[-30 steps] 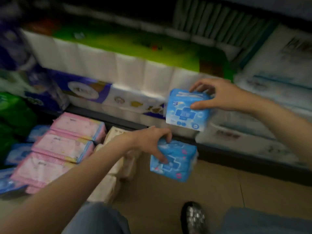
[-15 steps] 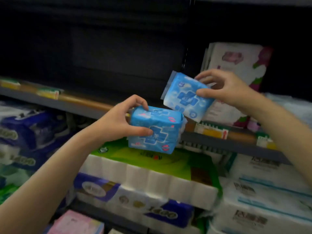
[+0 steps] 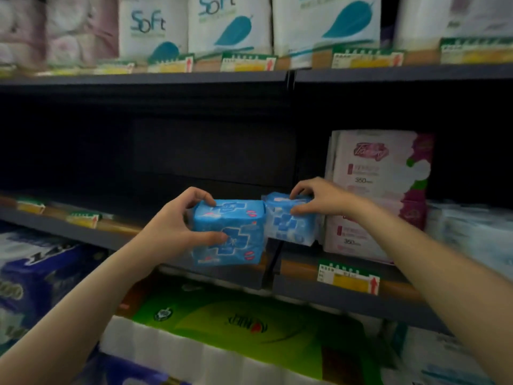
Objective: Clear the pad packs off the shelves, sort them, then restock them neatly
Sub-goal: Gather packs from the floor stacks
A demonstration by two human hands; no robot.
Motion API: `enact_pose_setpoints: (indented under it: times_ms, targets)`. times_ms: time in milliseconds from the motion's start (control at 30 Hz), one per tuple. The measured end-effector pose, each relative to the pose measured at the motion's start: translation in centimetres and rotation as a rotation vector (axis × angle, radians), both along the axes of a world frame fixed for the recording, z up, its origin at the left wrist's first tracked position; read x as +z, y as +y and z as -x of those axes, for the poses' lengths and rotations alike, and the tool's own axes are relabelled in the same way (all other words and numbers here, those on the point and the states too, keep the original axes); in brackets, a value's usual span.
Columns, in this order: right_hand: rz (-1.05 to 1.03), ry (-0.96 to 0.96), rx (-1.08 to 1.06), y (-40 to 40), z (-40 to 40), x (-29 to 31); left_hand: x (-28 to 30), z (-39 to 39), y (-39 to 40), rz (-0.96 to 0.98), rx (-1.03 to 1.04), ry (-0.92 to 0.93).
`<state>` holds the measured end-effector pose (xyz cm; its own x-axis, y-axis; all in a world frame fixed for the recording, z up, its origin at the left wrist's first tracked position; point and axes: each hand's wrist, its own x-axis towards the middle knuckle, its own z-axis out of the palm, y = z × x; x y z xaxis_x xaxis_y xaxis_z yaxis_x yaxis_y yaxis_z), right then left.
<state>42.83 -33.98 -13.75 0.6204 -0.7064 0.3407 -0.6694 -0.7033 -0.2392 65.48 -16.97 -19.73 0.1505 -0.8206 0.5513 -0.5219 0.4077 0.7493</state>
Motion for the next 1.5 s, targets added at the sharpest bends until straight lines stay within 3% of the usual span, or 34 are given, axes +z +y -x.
enact_pose_setpoints:
  times_ms: [200, 400, 500, 600, 700, 833, 1000, 1033, 1133, 1200, 1367, 1500]
  targets:
    - [0.201, 0.237, -0.130, -1.6, -0.5, -2.0, 1.6, 1.0, -3.7, 0.014, 0.025, 0.066]
    - [0.643, 0.105, -0.230, -0.8, 3.2, -0.9, 2.2, 3.1, -8.7, -0.097, -0.068, -0.130]
    - [0.707, 0.192, -0.379, -0.7, 5.5, -0.7, 1.9, 4.7, -11.5, -0.171, -0.045, -0.404]
    - [0.657, 0.285, -0.417, -1.3, 7.1, -1.5, 0.9, 7.0, -13.9, -0.184, 0.094, -0.907]
    - [0.636, 0.274, -0.405, -1.6, 7.7, -2.3, -0.5, 9.3, -15.1, -0.110, 0.080, -1.075]
    - [0.600, 0.236, -0.403, -1.3, 7.4, -3.3, -1.2, 9.5, -15.9, -0.134, 0.061, -0.981]
    - [0.547, 0.221, -0.355, 0.1, 6.8, -4.5, -1.9, 9.5, -14.8, -0.120, 0.153, -1.080]
    - [0.538, 0.199, -0.341, 0.8, 6.6, -4.7, -2.3, 9.3, -14.1, -0.047, 0.192, -1.026]
    - [0.528, 0.040, -0.228, 3.4, 5.7, -5.7, -3.5, 7.9, -10.3, 0.289, 0.289, -0.607]
    - [0.531, -0.040, -0.105, 5.8, 4.7, -7.3, -4.9, 6.0, -6.9, 0.378, 0.432, -0.386]
    - [0.480, -0.118, 0.243, 11.7, 1.6, -15.5, -13.6, 1.8, 2.1, 0.372, 0.556, -0.326]
    - [0.247, 0.073, 0.402, 13.7, -2.4, -26.7, -25.5, -1.0, 8.0, 0.060, 0.550, -0.434]
